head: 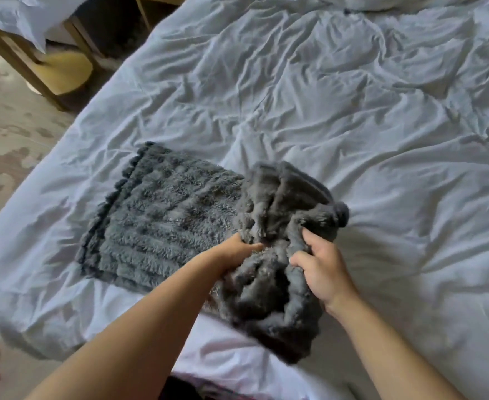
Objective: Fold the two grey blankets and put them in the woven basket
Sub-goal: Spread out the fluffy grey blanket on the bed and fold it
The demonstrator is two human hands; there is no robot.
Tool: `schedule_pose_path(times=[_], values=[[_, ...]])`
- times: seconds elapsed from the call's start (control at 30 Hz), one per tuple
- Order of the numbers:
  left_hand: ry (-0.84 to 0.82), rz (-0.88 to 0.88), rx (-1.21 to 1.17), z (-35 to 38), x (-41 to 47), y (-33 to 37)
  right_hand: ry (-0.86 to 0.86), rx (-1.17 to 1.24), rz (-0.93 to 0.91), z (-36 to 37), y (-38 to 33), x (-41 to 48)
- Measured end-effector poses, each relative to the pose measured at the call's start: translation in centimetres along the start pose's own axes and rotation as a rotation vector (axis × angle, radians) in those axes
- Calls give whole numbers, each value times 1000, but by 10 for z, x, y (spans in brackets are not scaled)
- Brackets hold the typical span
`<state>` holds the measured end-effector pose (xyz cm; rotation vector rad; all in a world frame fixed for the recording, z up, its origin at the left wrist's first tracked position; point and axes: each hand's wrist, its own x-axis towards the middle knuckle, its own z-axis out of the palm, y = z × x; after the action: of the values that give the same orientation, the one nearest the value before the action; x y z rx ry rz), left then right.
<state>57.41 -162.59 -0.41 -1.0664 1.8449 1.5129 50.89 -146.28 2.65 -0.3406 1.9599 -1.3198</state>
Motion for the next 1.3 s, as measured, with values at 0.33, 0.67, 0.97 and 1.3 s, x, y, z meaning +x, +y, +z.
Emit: schedule_pose_path(times=[0.33,0.67,0.97,1.3], values=[[506,206,434,-17,-84,-47,-241,-465,219,105,-24,90],[348,6,527,-2,-25,-61,155,-1172,-274,24,-22,162],[154,-182,239,-48,-7,-25,-139,-1181,-42,43,-3,197],[329,-192,534,-5,67,5,-105,-556,8,34,8,207]])
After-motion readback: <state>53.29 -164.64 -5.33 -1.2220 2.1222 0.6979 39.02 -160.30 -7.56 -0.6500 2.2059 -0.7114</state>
